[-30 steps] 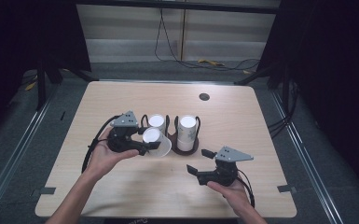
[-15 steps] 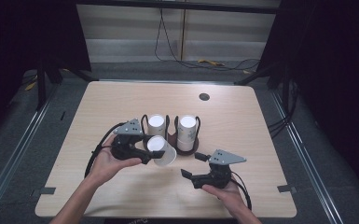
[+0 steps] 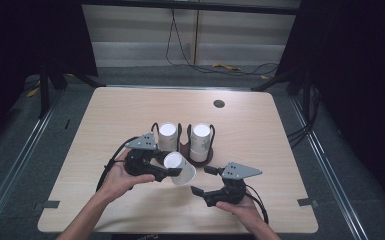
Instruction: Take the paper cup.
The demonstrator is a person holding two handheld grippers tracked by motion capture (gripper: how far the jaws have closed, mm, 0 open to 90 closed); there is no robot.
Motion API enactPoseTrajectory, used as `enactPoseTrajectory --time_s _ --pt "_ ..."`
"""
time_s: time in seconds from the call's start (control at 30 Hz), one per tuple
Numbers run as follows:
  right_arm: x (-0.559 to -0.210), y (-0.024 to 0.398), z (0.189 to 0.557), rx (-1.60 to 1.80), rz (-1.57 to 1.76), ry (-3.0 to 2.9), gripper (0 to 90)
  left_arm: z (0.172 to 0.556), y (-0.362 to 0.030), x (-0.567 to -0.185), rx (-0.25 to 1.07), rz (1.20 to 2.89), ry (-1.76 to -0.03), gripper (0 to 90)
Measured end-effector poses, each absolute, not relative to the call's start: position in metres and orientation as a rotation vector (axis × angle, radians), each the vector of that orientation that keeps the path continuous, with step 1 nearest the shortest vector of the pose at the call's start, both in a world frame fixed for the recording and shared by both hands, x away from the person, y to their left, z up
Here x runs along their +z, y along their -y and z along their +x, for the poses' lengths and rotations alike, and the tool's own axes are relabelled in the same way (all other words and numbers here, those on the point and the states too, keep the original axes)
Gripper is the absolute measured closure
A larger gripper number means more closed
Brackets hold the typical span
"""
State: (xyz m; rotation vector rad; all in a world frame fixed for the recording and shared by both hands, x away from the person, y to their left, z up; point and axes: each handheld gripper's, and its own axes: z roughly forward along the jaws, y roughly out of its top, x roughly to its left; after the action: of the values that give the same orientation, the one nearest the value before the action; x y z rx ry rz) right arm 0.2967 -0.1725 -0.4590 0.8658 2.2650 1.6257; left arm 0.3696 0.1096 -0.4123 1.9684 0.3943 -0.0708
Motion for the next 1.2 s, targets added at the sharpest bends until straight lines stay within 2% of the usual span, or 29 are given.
enactPoseTrajectory --time_s 0.3,1.2 --pt "-0.458 0.171 0.297 1.644 0.849 -2.272 15.3 0.366 -0.099 -0.418 -0.133 1.966 -0.374 36.3" --pt "-0.46 0.167 0.298 1.738 0.745 -2.358 14.4 0.356 -0.089 -0.406 -0.182 1.955 -0.289 36.4"
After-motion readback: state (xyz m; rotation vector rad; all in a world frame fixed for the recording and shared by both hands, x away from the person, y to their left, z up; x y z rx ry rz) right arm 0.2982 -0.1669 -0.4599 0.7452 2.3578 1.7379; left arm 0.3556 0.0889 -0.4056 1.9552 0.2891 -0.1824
